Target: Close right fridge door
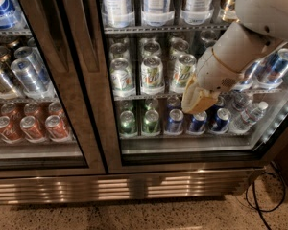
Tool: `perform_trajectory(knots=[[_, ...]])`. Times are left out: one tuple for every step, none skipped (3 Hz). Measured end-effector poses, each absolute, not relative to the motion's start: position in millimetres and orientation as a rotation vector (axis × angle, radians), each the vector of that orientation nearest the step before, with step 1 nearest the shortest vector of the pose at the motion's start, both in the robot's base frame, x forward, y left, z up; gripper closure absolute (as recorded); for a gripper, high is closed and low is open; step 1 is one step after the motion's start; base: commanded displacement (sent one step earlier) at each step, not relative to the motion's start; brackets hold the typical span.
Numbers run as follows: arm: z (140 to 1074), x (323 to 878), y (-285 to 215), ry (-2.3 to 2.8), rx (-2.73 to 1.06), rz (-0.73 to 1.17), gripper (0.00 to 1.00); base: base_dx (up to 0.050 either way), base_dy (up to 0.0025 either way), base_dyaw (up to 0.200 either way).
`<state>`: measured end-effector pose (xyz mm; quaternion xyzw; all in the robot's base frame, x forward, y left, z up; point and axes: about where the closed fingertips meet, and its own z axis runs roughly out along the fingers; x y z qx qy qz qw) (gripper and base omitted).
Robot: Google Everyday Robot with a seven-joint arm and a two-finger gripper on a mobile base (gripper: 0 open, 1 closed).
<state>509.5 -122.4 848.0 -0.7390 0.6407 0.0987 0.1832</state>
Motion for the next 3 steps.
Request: perform_trajectory(knots=[[848.0,509.5,-122.4,1.807,-2.085,0.278,1.0,-0.05,-0.00009,0.001],[848.0,509.5,-122.4,1.807,-2.085,0.278,1.0,-0.05,-0.00001,0.0],[848.0,509.5,-122.4,1.807,-2.085,0.278,1.0,-0.05,0.00007,0.0]])
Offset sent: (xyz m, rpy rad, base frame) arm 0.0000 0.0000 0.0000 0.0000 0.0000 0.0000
